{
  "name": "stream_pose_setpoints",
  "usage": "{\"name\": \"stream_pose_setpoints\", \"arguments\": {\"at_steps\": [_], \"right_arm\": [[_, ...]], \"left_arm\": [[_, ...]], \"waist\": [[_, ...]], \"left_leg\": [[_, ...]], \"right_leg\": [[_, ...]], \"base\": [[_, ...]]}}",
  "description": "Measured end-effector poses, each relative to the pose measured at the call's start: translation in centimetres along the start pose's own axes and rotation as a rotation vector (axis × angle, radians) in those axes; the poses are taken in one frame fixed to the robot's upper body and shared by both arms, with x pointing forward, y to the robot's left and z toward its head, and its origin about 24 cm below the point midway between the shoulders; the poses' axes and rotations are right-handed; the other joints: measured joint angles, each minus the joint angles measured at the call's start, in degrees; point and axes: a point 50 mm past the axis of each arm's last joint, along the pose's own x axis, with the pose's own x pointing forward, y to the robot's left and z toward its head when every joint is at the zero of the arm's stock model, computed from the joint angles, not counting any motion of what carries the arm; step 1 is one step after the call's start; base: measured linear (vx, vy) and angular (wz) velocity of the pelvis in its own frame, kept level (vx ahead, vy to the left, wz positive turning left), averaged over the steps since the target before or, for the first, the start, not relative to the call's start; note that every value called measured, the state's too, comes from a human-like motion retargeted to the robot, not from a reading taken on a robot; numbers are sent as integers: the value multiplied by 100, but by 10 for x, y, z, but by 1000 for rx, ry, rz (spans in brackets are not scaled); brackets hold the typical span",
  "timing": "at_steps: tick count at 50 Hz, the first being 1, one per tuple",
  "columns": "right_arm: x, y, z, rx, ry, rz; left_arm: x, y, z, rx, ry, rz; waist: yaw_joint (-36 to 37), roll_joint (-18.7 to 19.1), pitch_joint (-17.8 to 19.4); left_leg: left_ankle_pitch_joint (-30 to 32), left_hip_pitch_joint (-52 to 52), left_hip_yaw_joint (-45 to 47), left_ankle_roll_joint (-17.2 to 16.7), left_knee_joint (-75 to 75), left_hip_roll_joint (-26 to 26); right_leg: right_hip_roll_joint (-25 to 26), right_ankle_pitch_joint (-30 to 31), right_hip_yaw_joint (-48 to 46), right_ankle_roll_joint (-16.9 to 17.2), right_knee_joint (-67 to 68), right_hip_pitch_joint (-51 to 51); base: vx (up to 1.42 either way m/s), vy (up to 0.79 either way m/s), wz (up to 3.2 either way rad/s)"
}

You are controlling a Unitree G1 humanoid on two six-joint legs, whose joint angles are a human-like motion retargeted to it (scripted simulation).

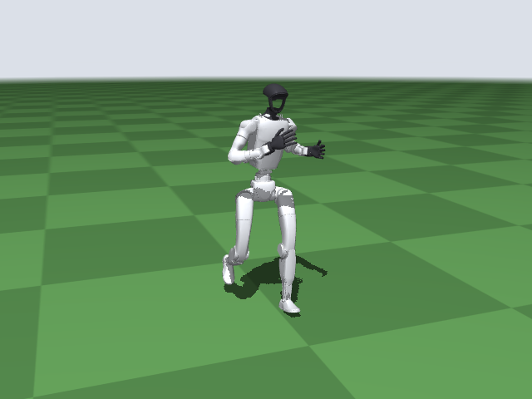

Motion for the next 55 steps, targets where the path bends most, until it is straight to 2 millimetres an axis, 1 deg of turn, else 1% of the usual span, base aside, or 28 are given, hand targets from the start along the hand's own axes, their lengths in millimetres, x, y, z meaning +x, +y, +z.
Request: {"name": "stream_pose_setpoints", "arguments": {"at_steps": [2,3,5,6,7,9,11,13,15,17,20,22,23,25,28,30,33,35,38,40,41,43,45,48,50,51,53,55], "right_arm": [[-21,-2,-37,51,185,-115],[-35,-2,-49,70,264,-174],[-63,-7,-53,105,341,-264],[-74,-12,-43,115,342,-281],[-84,-16,-32,116,347,-287],[-101,-22,-13,88,385,-269],[-113,-27,0,50,447,-246],[-124,-32,8,4,508,-237],[-130,-37,13,-57,539,-238],[-130,-47,5,-107,551,-258],[-119,-70,-24,-196,560,-323],[-99,-71,-25,-208,455,-347],[-86,-67,-19,-177,374,-351],[-69,-54,-3,-129,242,-319],[-64,-36,17,-96,169,-228],[-67,-29,22,-55,179,-188],[-82,-28,10,-7,289,-200],[-97,-29,-3,6,398,-226],[-115,-24,-12,47,484,-263],[-115,-20,-8,57,477,-250],[-110,-21,-3,35,458,-222],[-99,-19,3,15,412,-165],[-84,-22,2,22,354,-122],[-59,-32,2,-48,262,-106],[-38,-33,10,-33,133,-140],[-33,-30,18,2,68,-143],[-29,-23,32,60,-28,-147],[-35,-16,39,95,-41,-142]], "left_arm": [[37,-18,0,-27,-102,-65],[54,-27,5,-23,-159,-103],[81,-47,28,-14,-308,-174],[89,-58,43,-39,-395,-209],[93,-68,58,-66,-478,-242],[91,-81,84,-118,-618,-297],[84,-88,103,-127,-722,-341],[78,-92,114,-105,-794,-374],[73,-92,117,-60,-835,-370],[80,-85,96,-22,-744,-285],[87,-56,25,35,-376,-89],[66,-32,-4,60,-204,-33],[53,-23,-7,61,-159,-39],[25,-11,-8,22,-60,-37],[-3,-1,-5,23,50,-34],[-7,2,2,57,65,-55],[12,1,7,109,-2,-82],[31,-2,7,146,-69,-73],[57,-21,10,56,-210,-48],[66,-42,19,-124,-287,-78],[68,-46,26,-141,-329,-60],[67,-58,38,-187,-396,-100],[63,-70,41,-226,-396,-240],[56,-59,14,-257,-223,-228],[45,-44,6,-365,-160,-139],[39,-37,8,-329,-155,-135],[29,-25,15,-340,-149,-109],[21,-17,19,-264,-142,-84]], "waist": [[-339,-323,278],[-483,-386,380],[-792,-381,493],[-1035,-309,496],[-1307,-243,482],[-1975,-178,401],[-2584,-180,323],[-2956,-188,254],[-3072,-156,290],[-2953,-8,462],[-2595,263,731],[-2219,262,677],[-2014,225,655],[-1623,258,414],[-1364,438,116],[-1425,464,-11],[-1704,242,-87],[-1912,35,-115],[-2175,-205,-3],[-2196,-258,168],[-2150,-230,249],[-2022,-194,334],[-1972,-138,388],[-1852,-114,345],[-1757,-157,154],[-1709,-190,7],[-1635,-287,-286],[-1569,-294,-583]], "left_leg": [[-893,-231,-212,682,1536,-424],[-1282,-186,-253,814,2048,-535],[-1671,23,-338,832,2742,-636],[-1627,116,-452,772,3004,-657],[-1554,207,-578,704,3250,-687],[-1326,449,-869,516,3641,-803],[-1255,749,-1103,327,4040,-882],[-1441,917,-1204,289,4625,-851],[-1870,827,-1245,434,5419,-824],[-2395,494,-1250,696,6133,-704],[-2960,-6,-890,1071,6397,-213],[-2936,-156,-491,1061,5620,-179],[-2810,-161,-389,1011,4914,-350],[-2217,-167,-267,781,3249,-511],[-632,338,495,557,930,-237],[-406,664,906,623,447,-95],[-1042,742,161,647,777,-211],[-1218,692,-377,579,933,-436],[-1152,553,-1089,493,1230,-978],[-1270,523,-1589,512,1375,-1343],[-1483,476,-1807,508,1524,-1468],[-1980,266,-2108,543,1951,-1682],[-2497,-230,-1992,631,2643,-1735],[-2949,-617,-434,993,2782,-1009],[-2953,-583,562,1016,2284,-577],[-2836,-482,869,898,1908,-515],[-2586,-216,1447,706,1128,-473],[-2375,162,2094,594,410,-438]], "right_leg": [[-442,-438,-65,23,180,-635],[-598,-522,-153,30,-9,-886],[-822,-356,-487,29,-852,-1217],[-872,-48,-738,91,-1598,-1218],[-908,282,-958,188,-2417,-1184],[-940,917,-1152,536,-4356,-917],[-1026,1179,-987,862,-5986,-663],[-1215,1346,-811,1014,-6696,-588],[-1464,1836,-1015,1046,-6510,-552],[-1566,1860,-1370,964,-5472,-681],[-1602,854,-1703,801,-3579,-970],[-1677,641,-1822,696,-3061,-875],[-1662,690,-1950,653,-3332,-596],[-1515,1090,-2137,433,-3555,-333],[-1166,1815,-2018,177,-3018,-334],[-873,1839,-1634,234,-2658,-430],[-623,1091,-1096,493,-2977,-506],[-566,929,-736,715,-3809,-463],[-540,1234,434,994,-5366,-201],[-559,1496,1361,1123,-5938,-55],[-616,1420,1431,1126,-5935,-16],[-805,1002,1106,1119,-5814,47],[-1014,389,329,1101,-5520,50],[-1217,147,-580,1009,-5250,71],[-1235,358,-1084,932,-5277,63],[-1220,574,-1361,891,-5412,168],[-1199,1109,-1898,829,-5701,442],[-1153,1700,-2246,809,-5788,693]], "base": [[155,3,110],[152,-2,108],[150,-5,119],[147,-9,159],[145,-13,194],[145,-24,218],[143,-42,208],[134,-51,163],[118,-51,129],[103,-48,103],[93,-44,76],[84,-34,58],[70,-22,61],[66,-14,68],[68,-13,113],[65,-18,173],[57,-25,214],[43,-29,260],[29,-27,310],[19,-24,290],[15,-23,254],[11,-23,240],[6,-22,269],[10,-14,257],[20,-2,221],[28,5,228],[34,14,260],[37,22,286]]}}
